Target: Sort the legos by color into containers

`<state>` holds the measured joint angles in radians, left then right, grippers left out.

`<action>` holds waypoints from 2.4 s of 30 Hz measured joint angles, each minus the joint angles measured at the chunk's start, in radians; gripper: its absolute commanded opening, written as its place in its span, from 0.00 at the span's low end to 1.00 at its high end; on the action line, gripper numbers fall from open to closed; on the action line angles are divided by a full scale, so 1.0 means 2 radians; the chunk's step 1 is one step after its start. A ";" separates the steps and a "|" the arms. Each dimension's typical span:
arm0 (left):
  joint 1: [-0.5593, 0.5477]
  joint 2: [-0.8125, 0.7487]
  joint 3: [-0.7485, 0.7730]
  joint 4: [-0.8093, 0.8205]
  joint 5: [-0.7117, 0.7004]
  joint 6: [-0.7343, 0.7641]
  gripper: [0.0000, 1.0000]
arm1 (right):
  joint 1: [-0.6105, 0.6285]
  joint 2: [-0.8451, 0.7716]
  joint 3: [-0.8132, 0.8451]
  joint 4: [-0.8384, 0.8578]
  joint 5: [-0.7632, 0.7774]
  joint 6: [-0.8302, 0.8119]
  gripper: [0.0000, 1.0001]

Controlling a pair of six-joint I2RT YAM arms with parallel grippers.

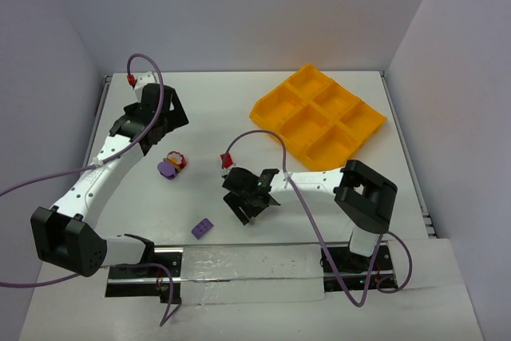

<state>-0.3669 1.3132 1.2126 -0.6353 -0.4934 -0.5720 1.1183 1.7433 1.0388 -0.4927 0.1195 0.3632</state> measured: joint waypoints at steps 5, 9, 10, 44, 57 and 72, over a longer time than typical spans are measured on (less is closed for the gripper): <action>0.000 0.000 0.000 0.000 0.000 0.000 0.99 | 0.000 -0.006 -0.008 0.002 0.004 0.003 0.64; -0.001 0.000 0.000 0.000 0.000 0.000 0.99 | 0.000 -0.014 -0.018 0.002 0.008 0.003 0.28; -0.001 0.000 0.000 0.000 0.000 0.000 0.99 | 0.000 -0.015 -0.019 0.002 0.008 0.005 0.15; -0.006 -0.035 -0.009 0.032 -0.013 -0.001 0.99 | -0.478 -0.209 -0.026 0.018 0.053 0.027 0.35; -0.006 -0.025 -0.011 0.033 0.001 -0.002 0.99 | -0.500 -0.180 -0.026 0.037 0.055 0.039 0.64; -0.006 0.009 0.025 -0.004 0.007 -0.021 0.99 | -0.333 -0.192 0.008 -0.003 0.037 0.030 0.84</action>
<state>-0.3790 1.3313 1.2621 -0.6440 -0.4791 -0.6150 0.4519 1.3588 1.0549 -0.4980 0.1931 0.4241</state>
